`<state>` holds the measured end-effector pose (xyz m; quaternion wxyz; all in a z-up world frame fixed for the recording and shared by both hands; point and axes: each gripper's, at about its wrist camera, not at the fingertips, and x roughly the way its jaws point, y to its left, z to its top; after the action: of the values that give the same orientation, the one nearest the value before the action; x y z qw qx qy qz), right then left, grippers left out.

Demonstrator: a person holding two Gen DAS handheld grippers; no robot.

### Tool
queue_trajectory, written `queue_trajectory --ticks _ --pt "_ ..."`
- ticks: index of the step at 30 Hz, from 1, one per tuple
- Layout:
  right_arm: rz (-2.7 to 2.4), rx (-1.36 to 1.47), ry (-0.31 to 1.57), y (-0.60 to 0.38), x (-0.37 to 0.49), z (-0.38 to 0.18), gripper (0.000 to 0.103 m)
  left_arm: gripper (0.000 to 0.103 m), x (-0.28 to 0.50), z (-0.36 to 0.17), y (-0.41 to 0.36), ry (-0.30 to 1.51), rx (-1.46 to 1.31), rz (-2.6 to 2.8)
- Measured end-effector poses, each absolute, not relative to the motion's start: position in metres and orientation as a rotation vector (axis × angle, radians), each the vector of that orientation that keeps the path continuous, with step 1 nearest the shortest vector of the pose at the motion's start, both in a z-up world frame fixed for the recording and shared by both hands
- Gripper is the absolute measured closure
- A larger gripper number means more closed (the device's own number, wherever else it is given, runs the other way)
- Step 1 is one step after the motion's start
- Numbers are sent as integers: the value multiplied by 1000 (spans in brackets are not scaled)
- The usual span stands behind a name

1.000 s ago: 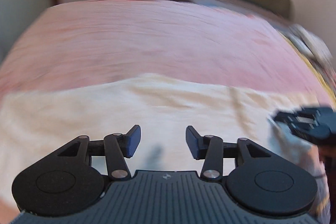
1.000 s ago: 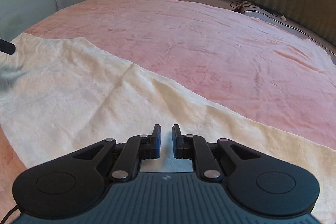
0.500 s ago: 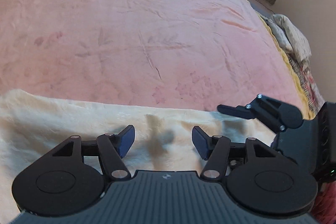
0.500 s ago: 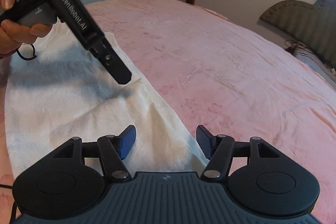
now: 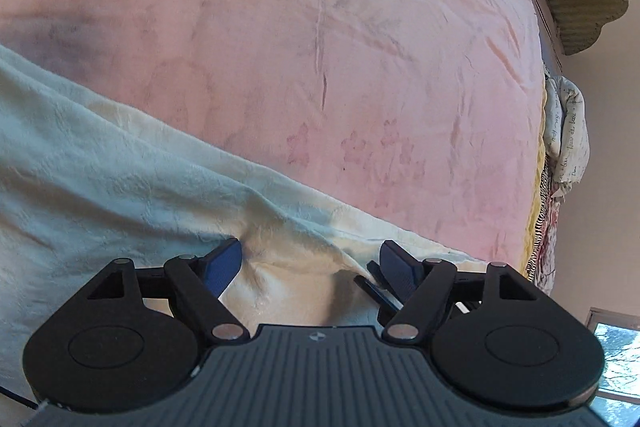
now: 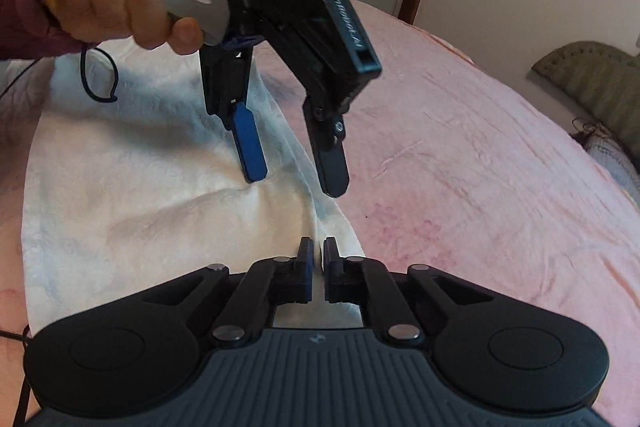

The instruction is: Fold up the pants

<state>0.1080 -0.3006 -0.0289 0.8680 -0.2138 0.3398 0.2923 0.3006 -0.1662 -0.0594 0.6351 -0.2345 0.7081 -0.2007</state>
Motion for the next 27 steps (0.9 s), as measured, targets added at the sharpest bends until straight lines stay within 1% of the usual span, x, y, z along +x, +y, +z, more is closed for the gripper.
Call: queue_trajectory --ticks 5,6,7,8,9,10,11,12,13,18,19,24,27 --pt "594 -523 675 -287 90 -31 99 26 302 -62 -166 1629 -567 -450" --pt "589 -525 667 -287 89 -30 99 28 301 -62 -166 1632 -572 -458" --pt "586 -526 656 -291 85 -28 99 36 301 -64 -167 1643 -583 -472" --pt "584 -526 652 -291 84 -27 99 48 302 -68 -167 1666 -594 -488" --pt "582 -529 646 -293 85 -26 99 56 301 -70 -167 1676 -592 -479" --pt "577 -535 640 -293 83 -26 99 70 300 -72 -167 1677 -588 -465" --pt "579 -533 643 -293 83 -26 99 86 299 -74 -168 1679 -589 -472" --pt "582 -532 643 -293 84 -27 99 91 296 -75 -168 1676 -595 -479" --pt "581 -535 641 -293 83 -27 99 94 294 -75 -169 1671 -596 -483" --pt "560 -538 640 -293 87 -32 99 100 286 -60 -179 1578 -511 -489" --pt "548 -545 633 -293 87 -32 99 103 285 -55 -181 1554 -489 -491" --pt "492 -562 626 -291 101 -33 99 103 284 -37 -198 1441 -381 -491" --pt "467 -561 636 -290 109 -38 99 103 289 -43 -200 1443 -361 -485"
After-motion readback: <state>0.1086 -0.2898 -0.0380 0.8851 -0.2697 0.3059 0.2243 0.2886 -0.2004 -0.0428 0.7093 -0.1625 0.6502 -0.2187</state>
